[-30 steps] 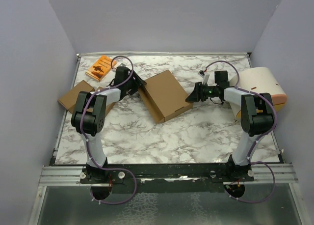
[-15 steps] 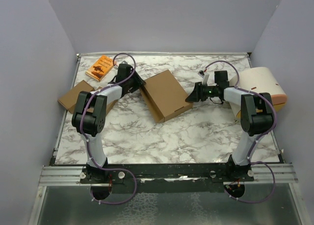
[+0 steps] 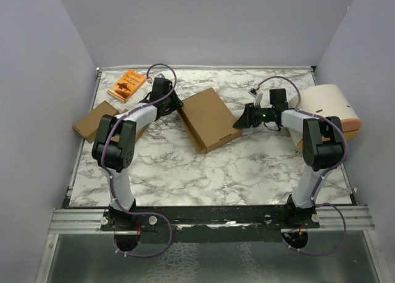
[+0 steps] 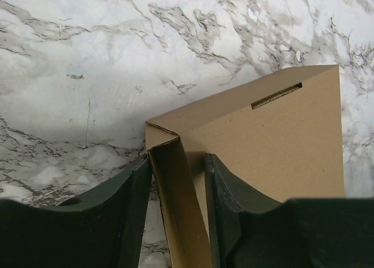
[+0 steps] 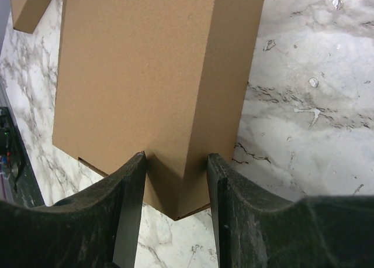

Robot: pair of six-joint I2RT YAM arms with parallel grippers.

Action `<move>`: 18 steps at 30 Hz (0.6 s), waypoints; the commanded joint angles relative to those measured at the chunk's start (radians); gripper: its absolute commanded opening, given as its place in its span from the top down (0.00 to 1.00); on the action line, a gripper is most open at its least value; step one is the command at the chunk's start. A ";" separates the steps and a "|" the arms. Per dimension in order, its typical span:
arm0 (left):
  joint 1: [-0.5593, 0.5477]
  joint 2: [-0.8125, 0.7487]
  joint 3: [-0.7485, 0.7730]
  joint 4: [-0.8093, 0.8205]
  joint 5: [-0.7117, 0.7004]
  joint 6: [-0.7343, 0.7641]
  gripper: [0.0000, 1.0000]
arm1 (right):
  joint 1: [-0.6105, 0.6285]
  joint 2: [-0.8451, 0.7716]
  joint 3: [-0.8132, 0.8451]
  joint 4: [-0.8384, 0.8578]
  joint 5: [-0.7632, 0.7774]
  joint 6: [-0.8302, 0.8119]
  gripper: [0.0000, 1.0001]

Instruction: Fold the paper box

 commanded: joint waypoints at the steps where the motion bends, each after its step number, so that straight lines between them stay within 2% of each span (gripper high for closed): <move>1: -0.005 0.003 0.007 -0.021 -0.051 0.048 0.96 | 0.020 0.060 -0.019 -0.068 0.082 -0.054 0.57; 3: -0.006 0.000 0.002 -0.008 -0.042 0.050 1.00 | 0.020 0.060 -0.019 -0.071 0.081 -0.054 0.57; 8: -0.004 0.007 -0.007 0.019 0.000 0.053 0.99 | 0.020 0.059 -0.018 -0.072 0.082 -0.055 0.57; 9: -0.003 0.008 -0.014 0.028 0.010 0.055 0.94 | 0.020 0.058 -0.018 -0.072 0.082 -0.055 0.57; 10: -0.001 0.005 -0.023 0.042 0.020 0.056 0.85 | 0.020 0.058 -0.017 -0.072 0.082 -0.055 0.57; 12: 0.007 -0.008 -0.049 0.073 0.037 0.056 0.59 | 0.020 0.059 -0.016 -0.074 0.082 -0.055 0.57; 14: 0.013 -0.037 -0.086 0.103 0.031 0.057 0.44 | 0.020 0.060 -0.016 -0.074 0.081 -0.056 0.57; 18: 0.024 -0.123 -0.178 0.162 0.012 0.078 0.30 | 0.020 0.060 -0.014 -0.075 0.079 -0.056 0.57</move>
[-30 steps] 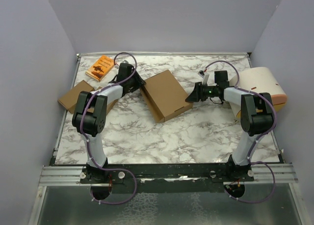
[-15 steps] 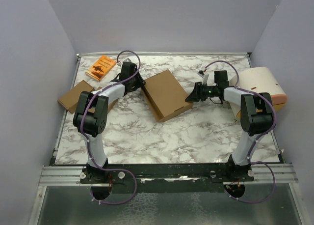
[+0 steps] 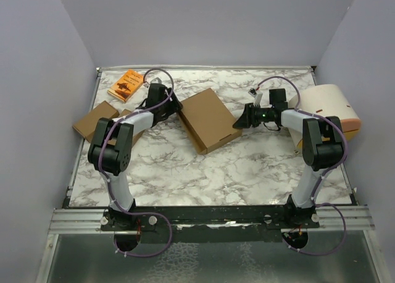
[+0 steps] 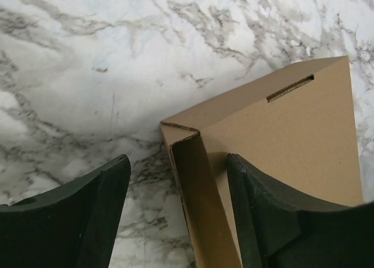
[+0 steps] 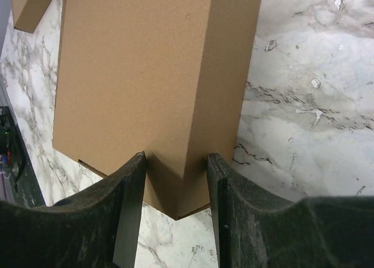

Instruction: Fold the paper box

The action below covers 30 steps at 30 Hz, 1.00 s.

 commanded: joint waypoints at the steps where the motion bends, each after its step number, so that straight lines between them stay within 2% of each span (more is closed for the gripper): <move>1: 0.014 -0.114 -0.105 0.055 0.003 0.042 0.29 | 0.019 0.060 -0.016 -0.074 0.078 -0.056 0.57; 4: 0.024 -0.207 -0.222 0.119 0.035 0.011 0.23 | 0.019 0.058 -0.015 -0.074 0.079 -0.056 0.57; 7: 0.025 -0.312 -0.375 0.269 0.114 -0.060 0.20 | 0.019 0.060 -0.015 -0.073 0.077 -0.056 0.57; 12: 0.016 -0.457 -0.563 0.408 0.188 -0.190 0.16 | 0.019 0.060 -0.013 -0.077 0.074 -0.056 0.57; 15: -0.043 -0.521 -0.665 0.490 0.177 -0.312 0.16 | 0.019 0.061 -0.012 -0.077 0.072 -0.055 0.57; 19: -0.195 -0.566 -0.793 0.552 0.063 -0.481 0.15 | 0.021 0.061 -0.011 -0.078 0.073 -0.056 0.57; 22: -0.275 -0.572 -0.829 0.563 -0.020 -0.558 0.15 | 0.021 0.061 -0.011 -0.078 0.074 -0.056 0.57; 24: -0.304 -0.565 -0.806 0.504 -0.053 -0.566 0.15 | 0.021 0.064 -0.011 -0.076 0.073 -0.056 0.57; 26: -0.325 -0.545 -0.784 0.469 -0.069 -0.574 0.15 | 0.021 0.067 -0.011 -0.078 0.073 -0.056 0.57; 30: -0.363 -0.481 -0.762 0.508 -0.076 -0.599 0.15 | 0.021 0.067 -0.009 -0.080 0.074 -0.058 0.57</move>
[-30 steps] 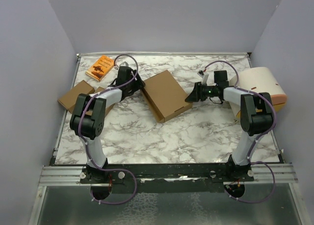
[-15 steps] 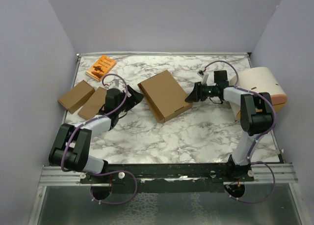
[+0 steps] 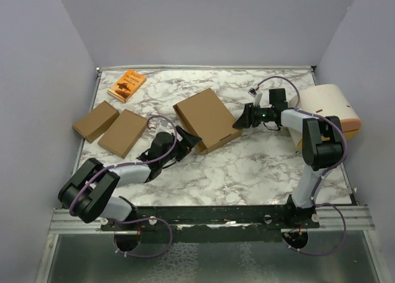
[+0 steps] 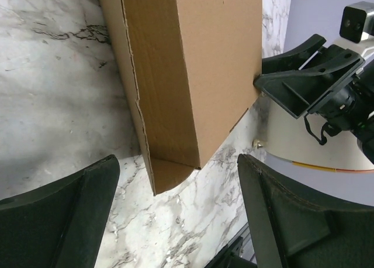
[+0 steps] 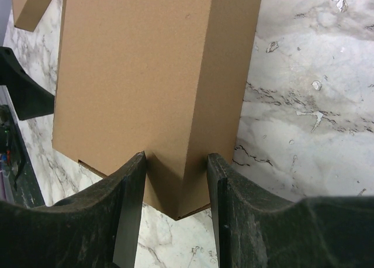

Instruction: Fold the paper box

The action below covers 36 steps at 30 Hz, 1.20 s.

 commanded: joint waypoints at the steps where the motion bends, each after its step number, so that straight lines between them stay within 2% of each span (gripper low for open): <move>1: -0.040 0.072 0.044 0.040 -0.065 -0.075 0.16 | 0.018 0.061 -0.015 -0.075 0.081 -0.051 0.57; 6: -0.072 0.137 0.089 0.001 -0.057 -0.114 0.20 | 0.018 0.062 -0.015 -0.076 0.078 -0.051 0.57; 15: -0.130 0.137 0.145 -0.087 -0.094 -0.141 0.31 | 0.018 0.059 -0.014 -0.077 0.078 -0.052 0.57; 17: -0.140 0.139 0.154 -0.105 -0.097 -0.145 0.39 | 0.018 0.059 -0.014 -0.076 0.078 -0.052 0.57; 21: -0.144 0.143 0.164 -0.128 -0.103 -0.143 0.46 | 0.018 0.059 -0.015 -0.077 0.077 -0.052 0.57; 22: -0.143 0.146 0.163 -0.129 -0.104 -0.143 0.54 | 0.018 0.059 -0.015 -0.077 0.077 -0.052 0.57; 26: -0.143 0.166 0.179 -0.143 -0.099 -0.132 0.57 | 0.018 0.059 -0.015 -0.077 0.078 -0.052 0.57; 28: -0.144 0.178 0.188 -0.143 -0.091 -0.130 0.69 | 0.018 0.059 -0.015 -0.076 0.078 -0.052 0.57; 34: -0.144 0.198 0.207 -0.157 -0.079 -0.136 0.93 | 0.020 0.061 -0.016 -0.075 0.076 -0.051 0.57; 36: -0.143 0.200 0.224 -0.188 -0.079 -0.136 0.95 | 0.020 0.062 -0.016 -0.075 0.076 -0.052 0.57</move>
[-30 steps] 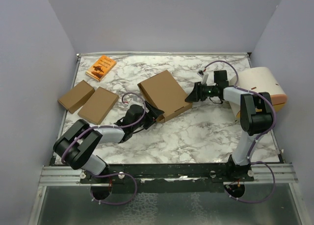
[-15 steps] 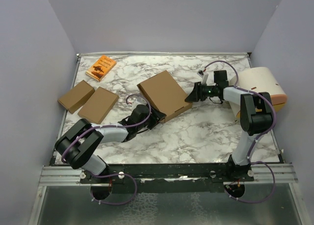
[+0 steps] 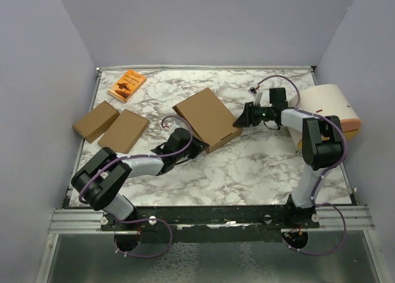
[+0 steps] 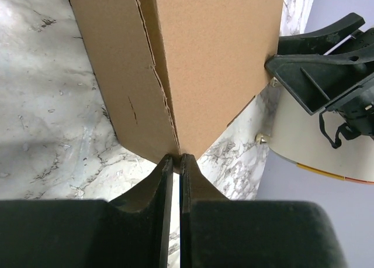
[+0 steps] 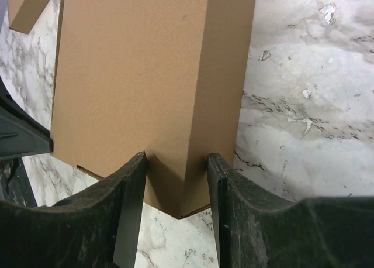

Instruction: Fold the paper box

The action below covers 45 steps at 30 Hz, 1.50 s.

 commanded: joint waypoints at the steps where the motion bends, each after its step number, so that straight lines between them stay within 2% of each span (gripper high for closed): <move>1: -0.009 0.038 0.042 -0.057 -0.002 -0.012 0.95 | 0.021 0.058 -0.023 -0.085 0.074 -0.043 0.57; 6: -0.011 0.019 0.041 -0.055 -0.005 -0.008 0.96 | 0.021 0.058 -0.023 -0.087 0.076 -0.043 0.57; 9: -0.010 -0.014 0.024 -0.029 -0.006 0.052 0.92 | 0.021 0.057 -0.022 -0.086 0.075 -0.043 0.57; 11: 0.015 -0.041 0.005 0.012 0.010 0.138 0.81 | 0.022 0.056 -0.022 -0.088 0.075 -0.044 0.57; 13: 0.051 -0.072 -0.009 0.030 0.038 0.235 0.59 | 0.022 0.054 -0.022 -0.088 0.075 -0.044 0.57; 15: 0.104 -0.106 -0.017 0.027 0.075 0.348 0.47 | 0.022 0.055 -0.022 -0.088 0.075 -0.045 0.57; 18: 0.212 -0.140 -0.018 0.027 0.167 0.455 0.35 | 0.022 0.054 -0.021 -0.088 0.075 -0.045 0.57; 21: 0.335 -0.139 0.002 0.041 0.276 0.527 0.27 | 0.021 0.056 -0.021 -0.088 0.076 -0.045 0.57; 26: 0.513 -0.017 0.124 0.031 0.382 0.593 0.27 | 0.022 0.058 -0.022 -0.087 0.077 -0.046 0.57; 30: 0.580 0.128 0.235 0.012 0.393 0.597 0.27 | 0.022 0.055 -0.022 -0.088 0.080 -0.046 0.57; 37: 0.586 0.303 0.415 -0.057 0.397 0.600 0.35 | 0.024 0.056 -0.021 -0.088 0.076 -0.046 0.57; 45: 0.586 0.381 0.498 -0.087 0.394 0.605 0.45 | 0.025 0.057 -0.020 -0.088 0.073 -0.046 0.57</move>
